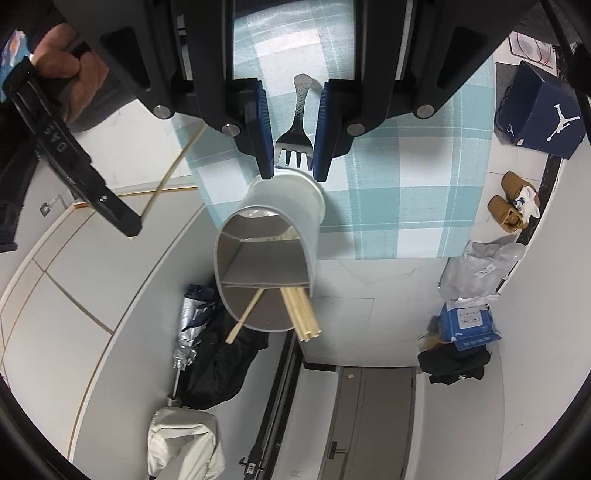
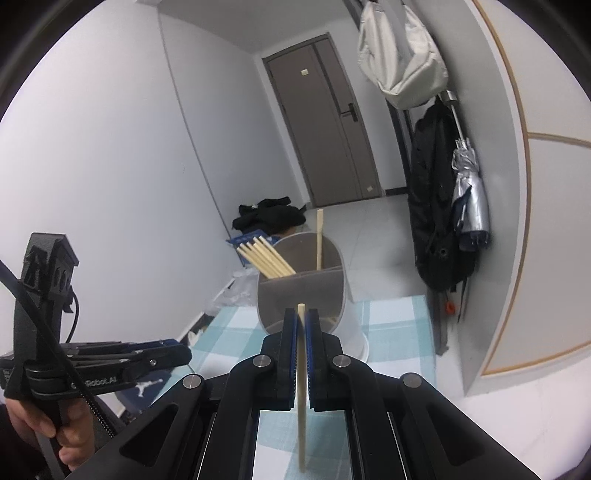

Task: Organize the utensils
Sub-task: 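Lift the fork and chopstick up over the white holder with both tools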

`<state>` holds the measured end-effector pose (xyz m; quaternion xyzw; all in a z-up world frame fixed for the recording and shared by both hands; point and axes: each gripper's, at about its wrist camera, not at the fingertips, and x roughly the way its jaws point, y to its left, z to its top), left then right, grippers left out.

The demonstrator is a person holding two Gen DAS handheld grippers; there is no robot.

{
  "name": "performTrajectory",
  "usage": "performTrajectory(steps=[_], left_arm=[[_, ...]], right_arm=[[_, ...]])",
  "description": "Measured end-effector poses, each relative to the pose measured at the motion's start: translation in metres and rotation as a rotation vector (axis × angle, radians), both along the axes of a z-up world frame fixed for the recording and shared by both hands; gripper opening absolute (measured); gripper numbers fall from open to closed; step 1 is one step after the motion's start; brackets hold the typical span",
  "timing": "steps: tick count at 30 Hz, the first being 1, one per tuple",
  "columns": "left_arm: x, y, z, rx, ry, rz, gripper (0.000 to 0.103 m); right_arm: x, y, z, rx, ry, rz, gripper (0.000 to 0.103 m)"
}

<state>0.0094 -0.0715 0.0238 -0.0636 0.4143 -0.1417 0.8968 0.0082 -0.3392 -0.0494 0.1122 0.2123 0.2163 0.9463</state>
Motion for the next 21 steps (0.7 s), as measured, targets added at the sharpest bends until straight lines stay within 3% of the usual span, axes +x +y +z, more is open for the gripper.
performTrajectory(steps=[7, 21], left_arm=[[0.002, -0.010, 0.034, -0.030, -0.042, -0.037, 0.017], [0.032, -0.014, 0.113, -0.161, -0.163, -0.054, 0.017]], right_arm=[[-0.001, -0.013, 0.019, 0.002, -0.036, -0.005, 0.003], [0.031, -0.033, 0.097, -0.009, -0.140, -0.008, 0.003]])
